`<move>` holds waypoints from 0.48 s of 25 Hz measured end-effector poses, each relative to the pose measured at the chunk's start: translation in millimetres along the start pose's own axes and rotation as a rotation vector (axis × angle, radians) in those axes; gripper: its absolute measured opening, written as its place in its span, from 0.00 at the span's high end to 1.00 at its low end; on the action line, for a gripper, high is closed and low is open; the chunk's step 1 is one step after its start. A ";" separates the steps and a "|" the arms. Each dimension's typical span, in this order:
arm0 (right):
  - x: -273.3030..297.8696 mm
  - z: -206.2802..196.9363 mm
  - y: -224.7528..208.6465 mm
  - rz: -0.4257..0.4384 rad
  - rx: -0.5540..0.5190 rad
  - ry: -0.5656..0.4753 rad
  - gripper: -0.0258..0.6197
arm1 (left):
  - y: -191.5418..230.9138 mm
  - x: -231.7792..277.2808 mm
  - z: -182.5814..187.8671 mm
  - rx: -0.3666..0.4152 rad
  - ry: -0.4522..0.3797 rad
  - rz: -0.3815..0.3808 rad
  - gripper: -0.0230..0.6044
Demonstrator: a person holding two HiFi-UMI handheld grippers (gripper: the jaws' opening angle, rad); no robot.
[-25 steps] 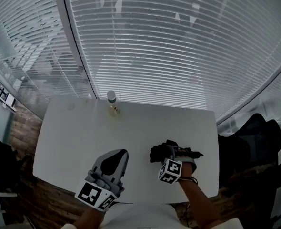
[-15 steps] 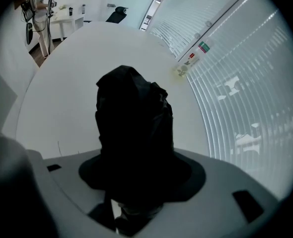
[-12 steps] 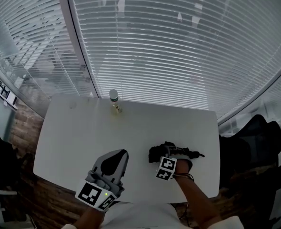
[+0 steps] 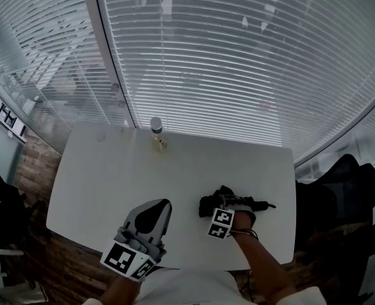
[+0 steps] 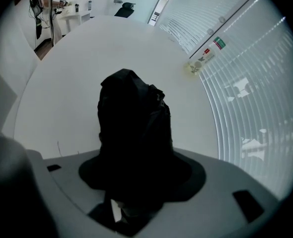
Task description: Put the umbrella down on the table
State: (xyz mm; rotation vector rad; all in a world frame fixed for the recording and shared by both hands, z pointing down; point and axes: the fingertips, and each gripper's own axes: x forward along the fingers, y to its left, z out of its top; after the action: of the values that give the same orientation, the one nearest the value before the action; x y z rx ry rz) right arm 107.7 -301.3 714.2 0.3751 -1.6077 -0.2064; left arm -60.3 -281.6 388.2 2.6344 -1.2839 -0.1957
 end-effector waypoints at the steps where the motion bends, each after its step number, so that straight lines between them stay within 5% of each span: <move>1: 0.1 0.3 -0.2 0.003 0.000 -0.002 0.57 | 0.5 -0.5 -0.2 -0.001 0.000 0.002 0.94; 12: 0.4 1.4 -4.8 -0.003 -0.013 -0.017 0.50 | -5.8 2.7 -0.8 -0.003 -0.003 -0.010 0.94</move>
State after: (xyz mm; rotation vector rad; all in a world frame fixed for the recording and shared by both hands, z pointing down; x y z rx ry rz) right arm 106.9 -306.0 712.7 0.3662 -1.6217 -0.2230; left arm -54.0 -280.2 387.5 2.6402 -1.2705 -0.2034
